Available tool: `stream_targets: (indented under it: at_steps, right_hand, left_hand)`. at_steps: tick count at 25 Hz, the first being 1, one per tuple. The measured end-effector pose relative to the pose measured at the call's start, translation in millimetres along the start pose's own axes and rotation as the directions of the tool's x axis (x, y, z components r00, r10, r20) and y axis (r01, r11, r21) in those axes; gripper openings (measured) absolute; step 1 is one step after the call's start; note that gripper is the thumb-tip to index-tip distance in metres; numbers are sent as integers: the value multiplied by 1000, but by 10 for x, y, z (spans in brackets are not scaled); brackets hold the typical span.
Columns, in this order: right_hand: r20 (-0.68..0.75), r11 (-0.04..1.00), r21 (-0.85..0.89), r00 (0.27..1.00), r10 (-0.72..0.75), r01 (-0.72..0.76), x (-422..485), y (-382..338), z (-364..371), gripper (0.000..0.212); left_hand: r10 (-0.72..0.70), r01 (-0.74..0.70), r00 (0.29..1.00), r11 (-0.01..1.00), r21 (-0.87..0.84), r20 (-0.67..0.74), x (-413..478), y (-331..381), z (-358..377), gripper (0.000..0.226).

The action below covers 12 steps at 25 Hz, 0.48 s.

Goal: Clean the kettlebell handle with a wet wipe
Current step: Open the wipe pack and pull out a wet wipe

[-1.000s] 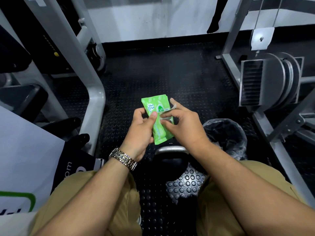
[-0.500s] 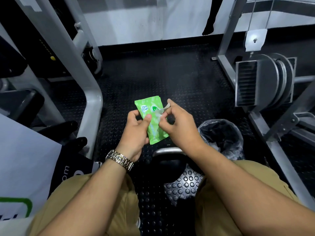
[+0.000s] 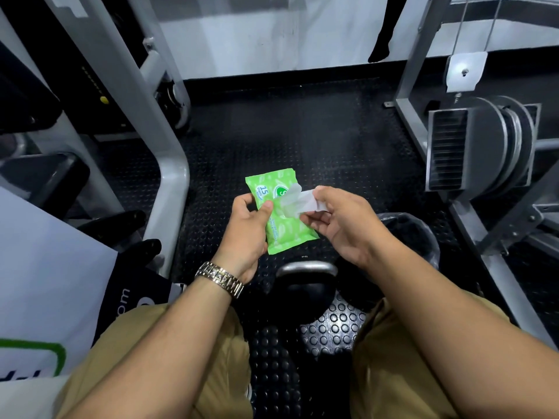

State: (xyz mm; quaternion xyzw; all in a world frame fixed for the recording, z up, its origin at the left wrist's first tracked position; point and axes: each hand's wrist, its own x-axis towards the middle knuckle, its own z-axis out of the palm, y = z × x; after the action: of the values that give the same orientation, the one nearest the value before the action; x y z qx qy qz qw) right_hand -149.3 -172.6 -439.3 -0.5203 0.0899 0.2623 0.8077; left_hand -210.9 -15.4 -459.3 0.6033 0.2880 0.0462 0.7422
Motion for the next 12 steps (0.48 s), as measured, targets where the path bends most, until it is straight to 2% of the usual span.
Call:
stream_targets:
  at_steps: [4, 6, 9, 12]
  right_hand:
    - [17, 994, 112, 1000, 7, -9, 33, -28, -37, 31]
    - [40, 996, 83, 999, 23, -26, 36, -63, -72, 35]
    - [149, 995, 7, 984, 93, -96, 9, -94, -107, 34]
    - [193, 997, -47, 979, 72, -64, -4, -73, -104, 36]
  left_hand:
    - [0, 0, 1000, 1000, -1, -21, 30, -19, -23, 19]
    - [2, -3, 999, 999, -32, -40, 55, -13, -54, 19]
    - [-3, 2, 1000, 997, -79, -16, 48, 4, -66, 21]
    - [-16, 23, 999, 990, -142, 50, -13, 41, -56, 35]
